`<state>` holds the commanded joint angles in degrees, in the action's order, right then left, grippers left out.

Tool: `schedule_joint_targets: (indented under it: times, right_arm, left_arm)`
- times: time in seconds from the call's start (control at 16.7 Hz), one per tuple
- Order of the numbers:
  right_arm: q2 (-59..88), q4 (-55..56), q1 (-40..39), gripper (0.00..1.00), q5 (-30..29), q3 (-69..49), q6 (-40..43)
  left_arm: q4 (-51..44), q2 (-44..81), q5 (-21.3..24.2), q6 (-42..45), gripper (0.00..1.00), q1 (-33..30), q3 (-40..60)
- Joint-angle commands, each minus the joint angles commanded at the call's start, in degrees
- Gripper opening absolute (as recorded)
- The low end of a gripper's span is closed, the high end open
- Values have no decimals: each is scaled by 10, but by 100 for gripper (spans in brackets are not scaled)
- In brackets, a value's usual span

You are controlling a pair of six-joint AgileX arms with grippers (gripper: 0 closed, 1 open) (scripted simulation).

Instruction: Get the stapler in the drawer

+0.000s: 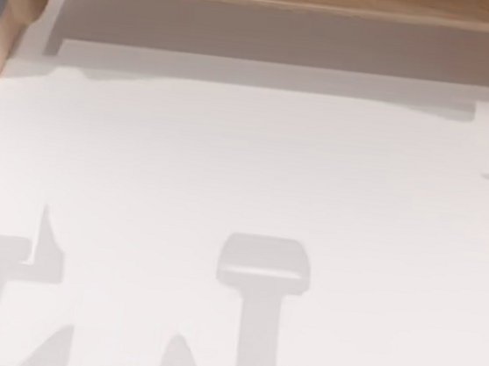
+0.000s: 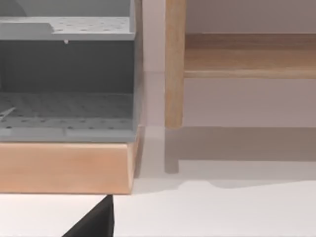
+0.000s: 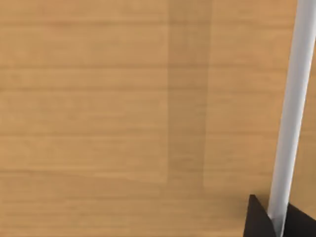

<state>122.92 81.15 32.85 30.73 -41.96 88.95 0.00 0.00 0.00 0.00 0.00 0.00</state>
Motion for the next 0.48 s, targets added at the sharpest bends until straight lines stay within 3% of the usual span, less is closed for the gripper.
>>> schedule_joint_targets:
  times: [0.48]
  right_arm:
    - [33, -46, -23, 0, -29, -83, -2]
  left_arm:
    - [0, 0, 0, 0, 100, 0, 0]
